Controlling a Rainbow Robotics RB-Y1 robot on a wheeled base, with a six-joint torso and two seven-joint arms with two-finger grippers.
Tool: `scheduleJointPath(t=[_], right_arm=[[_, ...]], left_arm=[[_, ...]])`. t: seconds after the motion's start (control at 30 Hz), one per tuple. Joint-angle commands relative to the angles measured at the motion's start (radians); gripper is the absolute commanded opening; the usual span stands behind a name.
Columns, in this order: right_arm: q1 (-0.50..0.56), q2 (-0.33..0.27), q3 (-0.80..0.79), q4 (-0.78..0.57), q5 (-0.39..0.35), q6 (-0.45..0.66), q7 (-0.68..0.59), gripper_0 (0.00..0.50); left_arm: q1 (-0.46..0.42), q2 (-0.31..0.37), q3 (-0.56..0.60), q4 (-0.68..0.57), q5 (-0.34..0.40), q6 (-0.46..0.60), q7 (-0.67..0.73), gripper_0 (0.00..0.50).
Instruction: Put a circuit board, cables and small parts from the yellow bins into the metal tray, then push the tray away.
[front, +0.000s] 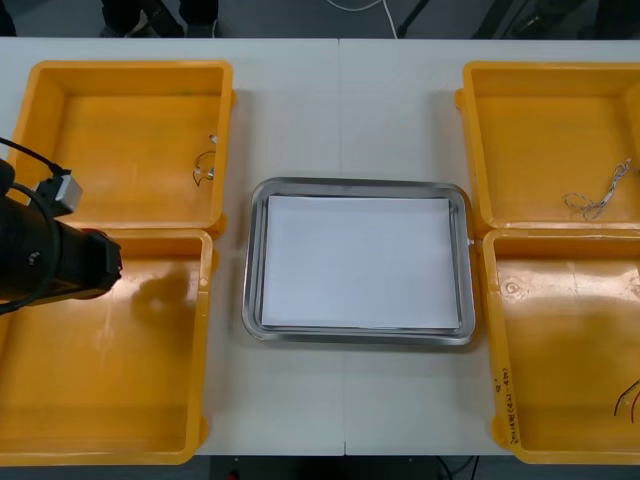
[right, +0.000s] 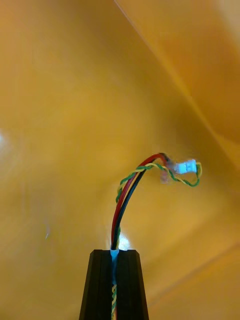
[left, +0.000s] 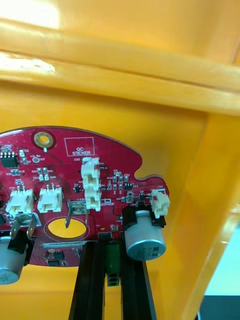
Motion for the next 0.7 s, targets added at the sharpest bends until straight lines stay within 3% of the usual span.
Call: scheduleJointPath(t=[0.03,0.17,0.33,0.5,0.7], right_arm=[[-0.024,-0.064,-0.065,-0.078,-0.015,0.065,-0.021,0.0],[-0.047,-0.081,-0.104,-0.113,-0.035,0.154,-0.018,0.0],[-0.08,-0.117,-0.163,-0.135,-0.111,0.234,-0.015,0.0],[-0.085,-0.168,-0.203,-0.165,-0.171,0.246,-0.007,0.0],[-0.102,-0.203,-0.219,-0.195,-0.186,0.246,0.002,0.0]], left_arm=[[-0.049,-0.02,0.064,-0.066,0.011,0.035,-0.037,0.0],[-0.114,-0.019,0.038,-0.085,0.002,0.035,-0.02,0.0],[-0.214,-0.014,-0.063,-0.076,-0.018,0.035,0.051,0.0],[-0.299,-0.016,-0.175,-0.049,-0.003,0.035,0.144,0.0],[-0.44,-0.014,-0.333,0.032,0.049,0.035,0.244,0.0]])
